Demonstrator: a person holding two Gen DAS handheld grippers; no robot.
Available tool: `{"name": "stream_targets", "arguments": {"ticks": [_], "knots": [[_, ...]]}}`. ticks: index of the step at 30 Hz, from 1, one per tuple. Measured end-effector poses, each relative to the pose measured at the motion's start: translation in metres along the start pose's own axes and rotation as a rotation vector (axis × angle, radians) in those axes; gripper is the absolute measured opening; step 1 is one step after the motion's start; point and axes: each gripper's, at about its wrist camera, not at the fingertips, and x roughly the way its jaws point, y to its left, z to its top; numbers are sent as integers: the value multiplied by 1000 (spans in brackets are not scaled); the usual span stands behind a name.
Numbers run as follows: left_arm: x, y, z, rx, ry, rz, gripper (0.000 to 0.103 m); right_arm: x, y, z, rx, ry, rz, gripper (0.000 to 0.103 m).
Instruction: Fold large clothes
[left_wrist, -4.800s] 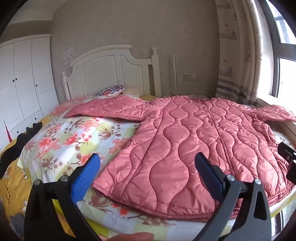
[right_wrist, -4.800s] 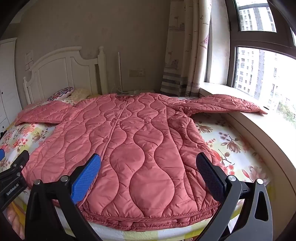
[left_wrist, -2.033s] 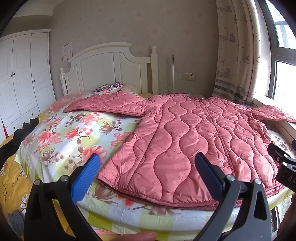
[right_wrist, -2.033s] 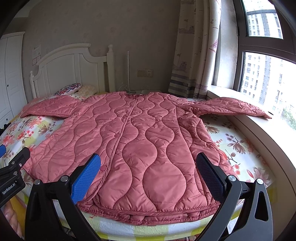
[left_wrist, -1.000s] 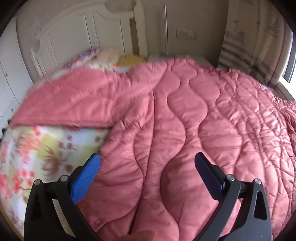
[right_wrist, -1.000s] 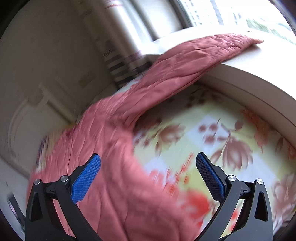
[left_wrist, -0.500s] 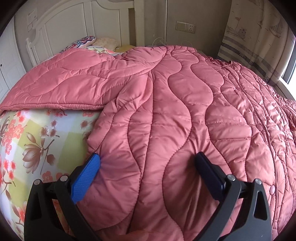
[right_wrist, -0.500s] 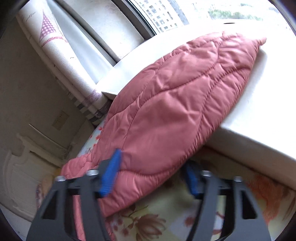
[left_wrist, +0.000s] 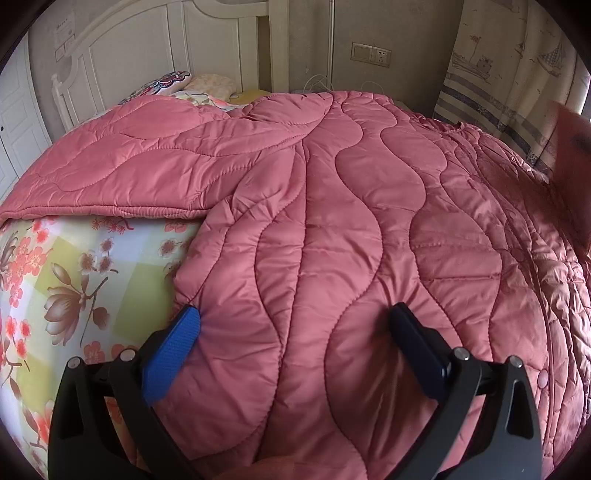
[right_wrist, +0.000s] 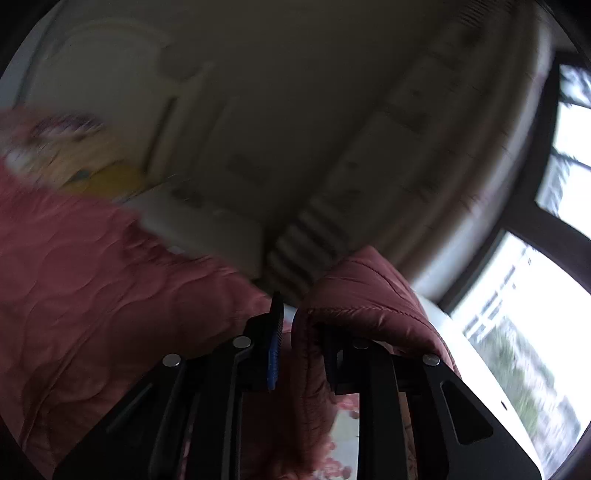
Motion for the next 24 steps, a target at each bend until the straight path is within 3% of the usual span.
{"name": "stream_targets", "arguments": {"ticks": [3, 6, 10, 13, 16, 17, 20, 24], "knots": [[0, -2, 0, -2, 0, -1, 101, -9, 95, -25, -306, 89, 148, 70], [-1, -2, 0, -2, -1, -2, 101, -5, 108, -46, -297, 139, 186, 72], [-2, -3, 0, -2, -1, -2, 101, -7, 52, -56, 4, 208, 305, 81], [-1, -3, 0, -2, -1, -2, 101, -8, -10, -73, 336, 217, 441, 88], [-1, -3, 0, -1, -1, -1, 101, -6, -63, -86, 594, 185, 474, 88], [-2, -3, 0, -1, -1, -1, 101, -7, -74, -84, 625, 148, 469, 88], [-2, -3, -1, -1, -1, -1, 101, -15, -75, -52, 550, 22, 443, 88], [-2, -4, 0, -2, -2, -2, 101, -33, -25, -5, 319, -79, 499, 88]]}}
